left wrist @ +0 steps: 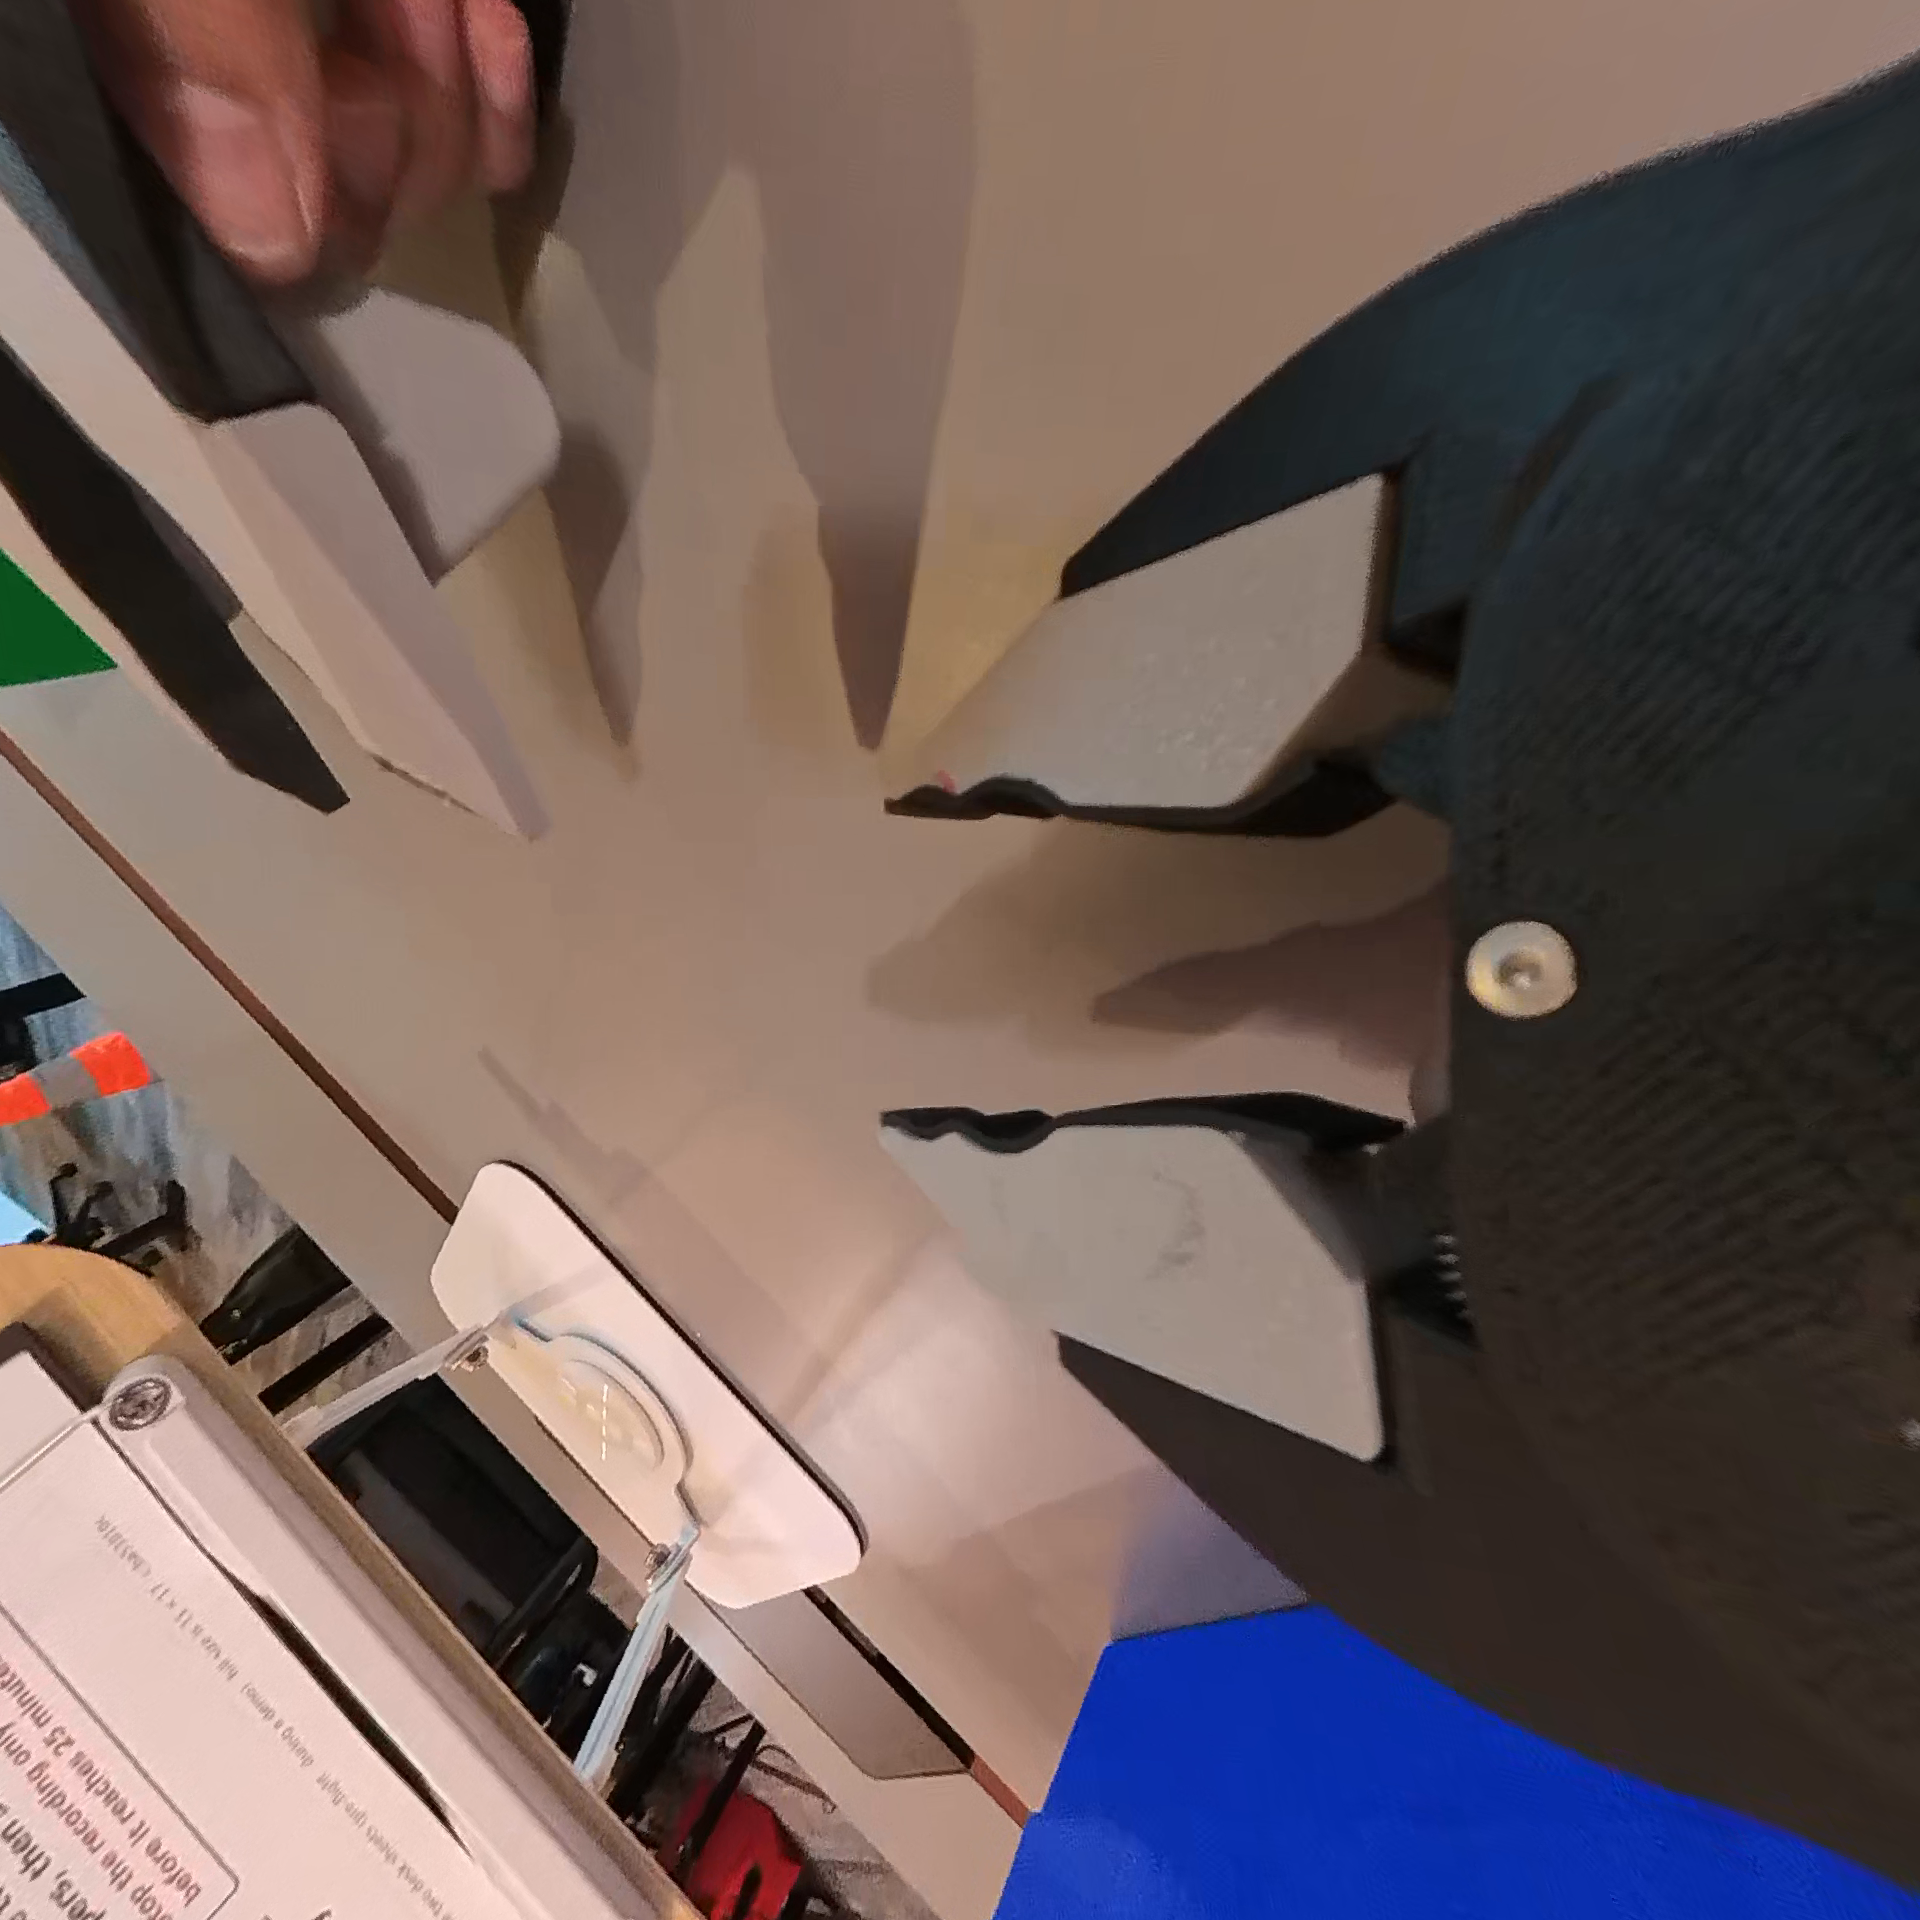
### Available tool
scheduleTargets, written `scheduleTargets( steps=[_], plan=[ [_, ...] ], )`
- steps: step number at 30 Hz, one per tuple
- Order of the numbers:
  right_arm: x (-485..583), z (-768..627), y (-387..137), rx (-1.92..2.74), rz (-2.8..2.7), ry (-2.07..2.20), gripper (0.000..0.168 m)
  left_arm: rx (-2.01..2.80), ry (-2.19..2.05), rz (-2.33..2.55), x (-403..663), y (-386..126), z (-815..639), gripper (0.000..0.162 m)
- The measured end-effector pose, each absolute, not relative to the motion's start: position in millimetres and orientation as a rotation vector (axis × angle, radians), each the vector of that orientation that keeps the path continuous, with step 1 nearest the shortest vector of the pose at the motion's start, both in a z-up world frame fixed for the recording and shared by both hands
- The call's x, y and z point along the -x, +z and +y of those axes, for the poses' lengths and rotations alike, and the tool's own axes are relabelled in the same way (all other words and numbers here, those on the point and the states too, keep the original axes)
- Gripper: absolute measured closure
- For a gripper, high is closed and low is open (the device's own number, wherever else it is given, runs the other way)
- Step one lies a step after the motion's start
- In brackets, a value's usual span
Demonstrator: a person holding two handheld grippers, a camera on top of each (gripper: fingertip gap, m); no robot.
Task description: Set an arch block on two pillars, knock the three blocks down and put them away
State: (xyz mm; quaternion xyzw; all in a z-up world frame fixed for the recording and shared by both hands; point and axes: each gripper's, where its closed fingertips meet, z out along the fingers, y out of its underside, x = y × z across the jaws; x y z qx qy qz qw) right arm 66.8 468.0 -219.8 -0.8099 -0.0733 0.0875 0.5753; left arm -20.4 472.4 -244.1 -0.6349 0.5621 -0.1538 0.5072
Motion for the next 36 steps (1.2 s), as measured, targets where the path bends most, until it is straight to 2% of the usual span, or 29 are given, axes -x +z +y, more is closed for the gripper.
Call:
scheduleTargets(
  steps=[11, 18, 20, 24, 27, 30, 36],
  plan=[
    [-48.9, 472.0, -229.1, 1.944, -0.294, 0.172, 0.103, 1.573, -0.412, 1.366, 30.5, -247.6, 454.2, 0.104],
    [-47.7, 471.2, -228.9, 1.939, -0.312, 0.15, 0.105, 1.669, -0.691, 1.35, 68.9, -240.0, 409.6, 0.102],
    [-46.8, 470.9, -228.9, 1.938, -0.321, 0.141, 0.106, 1.647, -0.741, 1.393, 90.7, -220.0, 402.7, 0.103],
    [-44.2, 471.2, -230.9, 1.946, -0.346, 0.125, 0.106, 1.555, -0.706, 1.339, 142.1, -133.6, 433.5, 0.105],
    [-44.1, 471.9, -231.7, 1.952, -0.346, 0.128, 0.106, 1.611, -0.495, 1.244, 185.8, -104.9, 496.4, 0.107],
    [-45.6, 471.8, -230.7, 1.947, -0.332, 0.14, 0.107, 1.759, -0.346, 1.215, 227.8, -122.4, 551.9, 0.107],
    [-47.3, 471.6, -230.3, 1.946, -0.32, 0.148, 0.107, 2.018, -0.124, 1.316, 285.1, -192.3, 606.4, 0.11]
  ],
)
